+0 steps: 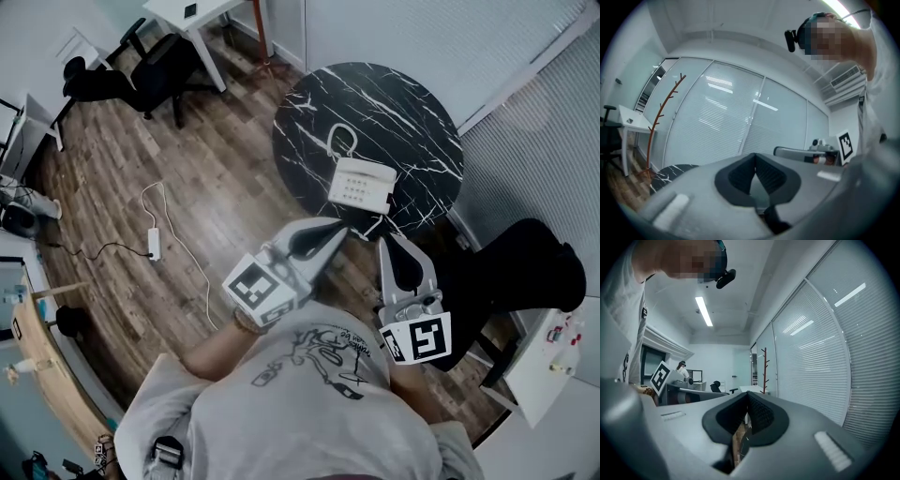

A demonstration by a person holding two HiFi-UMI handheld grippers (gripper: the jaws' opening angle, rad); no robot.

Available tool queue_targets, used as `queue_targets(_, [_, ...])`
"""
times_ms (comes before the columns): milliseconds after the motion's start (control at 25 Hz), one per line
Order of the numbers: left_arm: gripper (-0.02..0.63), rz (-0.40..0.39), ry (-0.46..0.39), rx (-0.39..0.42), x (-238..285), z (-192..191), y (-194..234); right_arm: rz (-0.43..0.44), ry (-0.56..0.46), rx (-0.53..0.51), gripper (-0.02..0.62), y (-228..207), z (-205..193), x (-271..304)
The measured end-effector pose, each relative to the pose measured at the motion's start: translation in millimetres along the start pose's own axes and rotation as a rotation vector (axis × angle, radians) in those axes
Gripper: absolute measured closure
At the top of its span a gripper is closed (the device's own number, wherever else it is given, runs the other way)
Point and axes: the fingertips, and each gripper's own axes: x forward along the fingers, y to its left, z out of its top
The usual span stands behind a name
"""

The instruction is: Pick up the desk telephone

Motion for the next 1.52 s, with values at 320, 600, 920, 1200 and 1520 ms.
queue_targets(320, [0.612,-0.026,0.026,-0.015,32,16,74,-0.032,0.004,0.007,0.588,-33,9,74])
queue_targets(600, [0.612,-0.047,0.046,-0.038,57,17,105,-0.050,0.022,0.032,0.588,-56,0,105])
queue_targets(920, [0.612,-0.049,0.064,-0.049,77,15,124,-0.046,0.028,0.052,0.588,-78,-5,124])
queue_targets(1200, [0.612,-0.045,0.085,-0.069,100,5,130,-0.040,0.052,0.062,0.588,-101,-15,127])
queue_targets(1520, [0.604,-0.005,0.131,-0.108,124,-29,142,-0.036,0.104,0.098,0.561,-131,-48,123])
